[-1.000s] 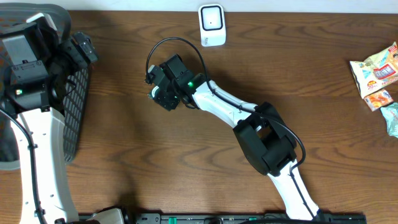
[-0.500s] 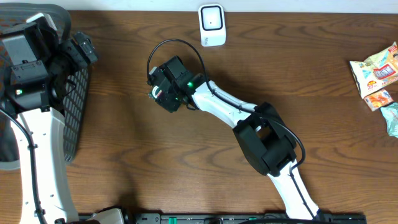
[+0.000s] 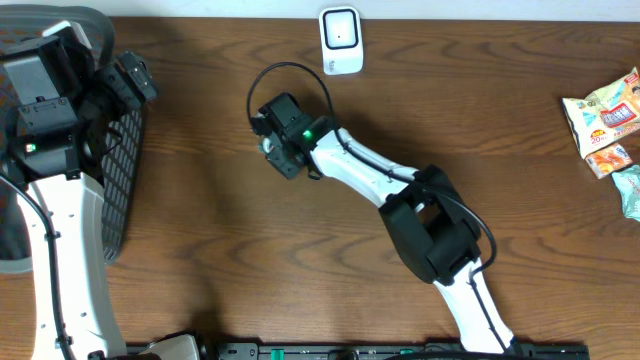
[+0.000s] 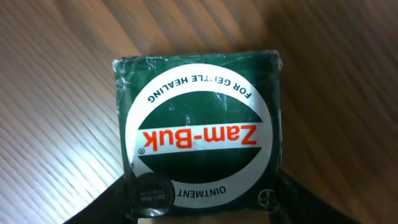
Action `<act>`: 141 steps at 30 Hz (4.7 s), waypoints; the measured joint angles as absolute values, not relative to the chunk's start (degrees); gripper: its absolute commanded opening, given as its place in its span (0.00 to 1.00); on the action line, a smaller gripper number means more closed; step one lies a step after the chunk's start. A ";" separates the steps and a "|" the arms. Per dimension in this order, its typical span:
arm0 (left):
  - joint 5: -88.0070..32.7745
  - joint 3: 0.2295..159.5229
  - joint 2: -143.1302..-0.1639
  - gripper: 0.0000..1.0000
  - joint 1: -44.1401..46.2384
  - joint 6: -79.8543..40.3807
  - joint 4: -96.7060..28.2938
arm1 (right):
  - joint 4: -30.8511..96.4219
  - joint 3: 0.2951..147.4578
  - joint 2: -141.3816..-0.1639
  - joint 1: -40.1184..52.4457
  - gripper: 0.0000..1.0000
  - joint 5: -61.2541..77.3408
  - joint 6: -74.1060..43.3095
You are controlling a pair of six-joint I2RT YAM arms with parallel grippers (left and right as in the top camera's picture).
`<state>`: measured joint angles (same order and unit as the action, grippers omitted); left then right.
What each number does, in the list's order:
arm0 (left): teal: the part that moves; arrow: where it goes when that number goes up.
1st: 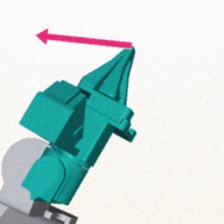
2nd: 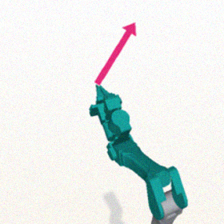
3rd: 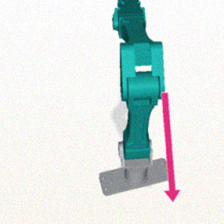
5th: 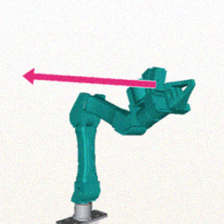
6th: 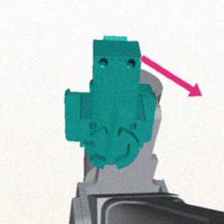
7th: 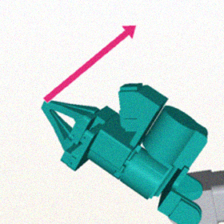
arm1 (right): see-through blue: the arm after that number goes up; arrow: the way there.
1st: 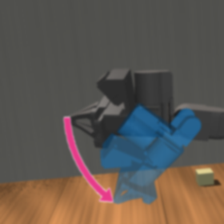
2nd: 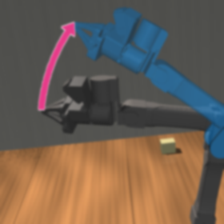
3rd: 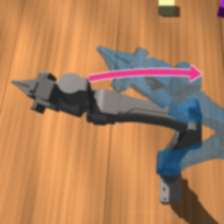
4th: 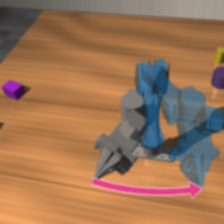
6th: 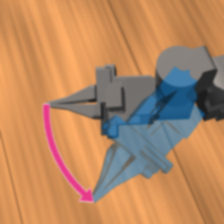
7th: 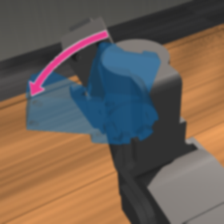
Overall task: Scan the item barcode
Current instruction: 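Lower the right gripper and close it on the Zam-Buk tin, then lift the Zam-Buk tin and rotate it with the right gripper, then hold the Zam-Buk tin up against the scanner face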
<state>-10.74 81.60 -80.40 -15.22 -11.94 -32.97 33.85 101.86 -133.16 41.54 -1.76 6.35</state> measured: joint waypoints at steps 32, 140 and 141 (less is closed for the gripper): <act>-10.68 81.60 -80.40 0.98 -15.22 -11.94 -32.97 | 63.57 101.21 -123.48 29.39 0.82 -5.93 12.38; -10.55 81.60 -80.40 0.98 -15.22 -11.94 -32.97 | 9.61 95.44 -122.85 11.05 0.51 66.08 -94.94; -10.55 81.60 -80.40 0.98 -15.22 -11.97 -32.97 | 9.58 95.44 -122.85 11.05 0.51 65.76 -95.04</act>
<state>-10.55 81.60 -80.40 -15.22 -11.97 -32.97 9.58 95.44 -122.85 11.05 65.76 -95.04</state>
